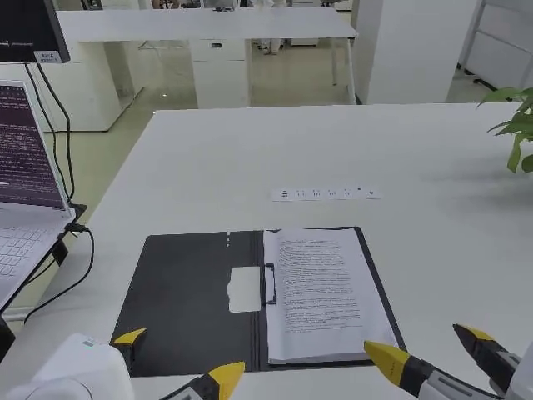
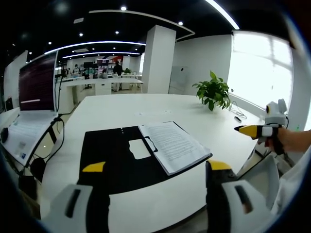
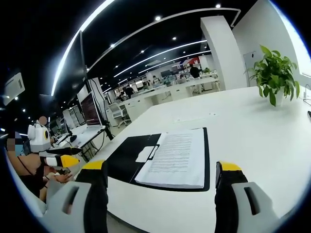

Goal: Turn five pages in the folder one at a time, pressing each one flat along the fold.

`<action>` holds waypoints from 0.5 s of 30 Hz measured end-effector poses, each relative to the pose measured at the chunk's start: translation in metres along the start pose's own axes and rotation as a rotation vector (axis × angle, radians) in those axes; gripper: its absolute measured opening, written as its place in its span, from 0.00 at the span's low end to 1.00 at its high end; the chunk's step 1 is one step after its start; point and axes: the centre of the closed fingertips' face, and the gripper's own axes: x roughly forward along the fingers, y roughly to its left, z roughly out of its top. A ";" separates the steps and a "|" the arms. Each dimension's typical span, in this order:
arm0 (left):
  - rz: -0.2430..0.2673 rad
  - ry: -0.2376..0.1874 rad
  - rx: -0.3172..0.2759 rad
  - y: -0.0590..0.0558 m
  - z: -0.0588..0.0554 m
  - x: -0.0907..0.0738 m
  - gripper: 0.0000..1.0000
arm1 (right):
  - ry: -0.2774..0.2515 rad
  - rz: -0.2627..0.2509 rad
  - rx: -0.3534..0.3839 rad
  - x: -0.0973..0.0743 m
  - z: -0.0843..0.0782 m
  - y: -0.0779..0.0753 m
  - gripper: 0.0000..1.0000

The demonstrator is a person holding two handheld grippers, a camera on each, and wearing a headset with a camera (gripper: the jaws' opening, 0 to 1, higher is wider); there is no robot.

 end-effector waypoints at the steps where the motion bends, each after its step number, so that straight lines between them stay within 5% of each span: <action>1: 0.000 0.000 0.000 0.000 0.000 0.000 0.82 | -0.003 0.001 0.003 0.000 0.000 0.000 0.92; 15: -0.018 0.005 0.007 -0.004 0.000 0.007 0.82 | -0.008 -0.010 0.022 -0.003 0.000 -0.003 0.90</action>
